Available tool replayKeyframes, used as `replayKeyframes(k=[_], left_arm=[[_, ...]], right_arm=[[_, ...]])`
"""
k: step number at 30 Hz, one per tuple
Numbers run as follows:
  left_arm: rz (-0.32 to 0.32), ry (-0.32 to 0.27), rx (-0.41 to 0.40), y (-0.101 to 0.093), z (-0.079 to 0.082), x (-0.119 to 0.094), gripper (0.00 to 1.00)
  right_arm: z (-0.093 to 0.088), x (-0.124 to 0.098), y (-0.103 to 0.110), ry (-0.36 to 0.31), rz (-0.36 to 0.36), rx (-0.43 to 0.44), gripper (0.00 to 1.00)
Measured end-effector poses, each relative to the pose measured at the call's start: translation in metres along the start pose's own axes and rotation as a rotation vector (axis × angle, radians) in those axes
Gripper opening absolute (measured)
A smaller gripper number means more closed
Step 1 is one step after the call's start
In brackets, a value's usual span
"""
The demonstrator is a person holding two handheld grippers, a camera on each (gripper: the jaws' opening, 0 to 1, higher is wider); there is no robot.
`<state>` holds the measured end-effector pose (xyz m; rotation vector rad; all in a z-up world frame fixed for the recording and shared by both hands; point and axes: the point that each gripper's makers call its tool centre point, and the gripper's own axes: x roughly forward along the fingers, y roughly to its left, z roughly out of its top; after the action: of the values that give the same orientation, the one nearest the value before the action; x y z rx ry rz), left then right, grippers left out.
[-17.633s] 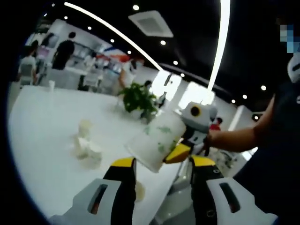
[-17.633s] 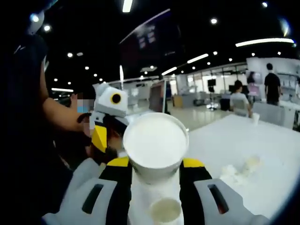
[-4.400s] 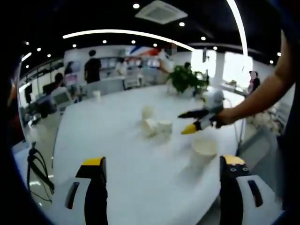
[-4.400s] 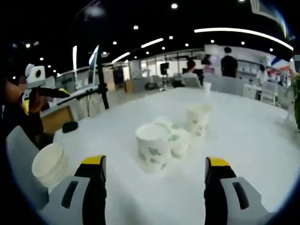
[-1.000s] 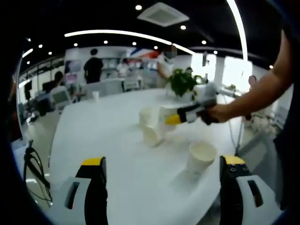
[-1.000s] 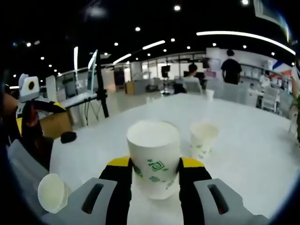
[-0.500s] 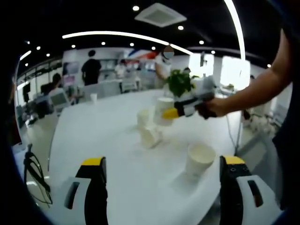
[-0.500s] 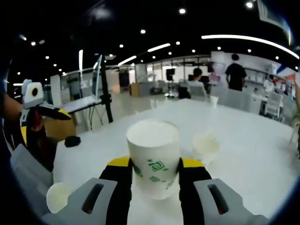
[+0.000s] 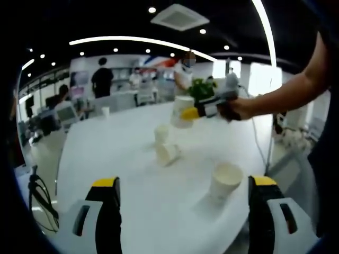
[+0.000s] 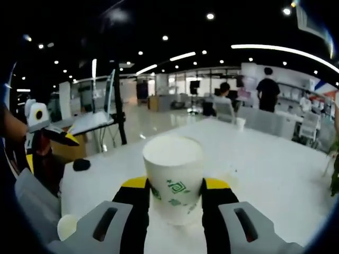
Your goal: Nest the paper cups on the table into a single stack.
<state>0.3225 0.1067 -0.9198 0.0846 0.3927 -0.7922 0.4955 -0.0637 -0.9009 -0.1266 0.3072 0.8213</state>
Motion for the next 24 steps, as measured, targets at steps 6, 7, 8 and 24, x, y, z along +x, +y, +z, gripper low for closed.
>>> replayKeyframes(k=[6, 7, 8, 24], left_arm=[[-0.005, -0.003, 0.005, -0.002, 0.003, 0.0, 1.0], [-0.006, -0.003, 0.004, -0.002, 0.003, 0.0, 1.0], [-0.006, -0.004, 0.006, -0.002, 0.004, 0.0, 1.0], [-0.016, -0.015, 0.013, -0.007, 0.011, -0.001, 1.0]], right_arm=[[0.003, -0.005, -0.001, -0.002, -0.006, 0.006, 0.35], [0.003, -0.006, 0.0, 0.0, -0.005, 0.007, 0.35], [0.003, -0.007, 0.0, 0.001, -0.004, 0.007, 0.35], [0.007, -0.017, 0.013, -0.006, 0.012, 0.038, 0.34]])
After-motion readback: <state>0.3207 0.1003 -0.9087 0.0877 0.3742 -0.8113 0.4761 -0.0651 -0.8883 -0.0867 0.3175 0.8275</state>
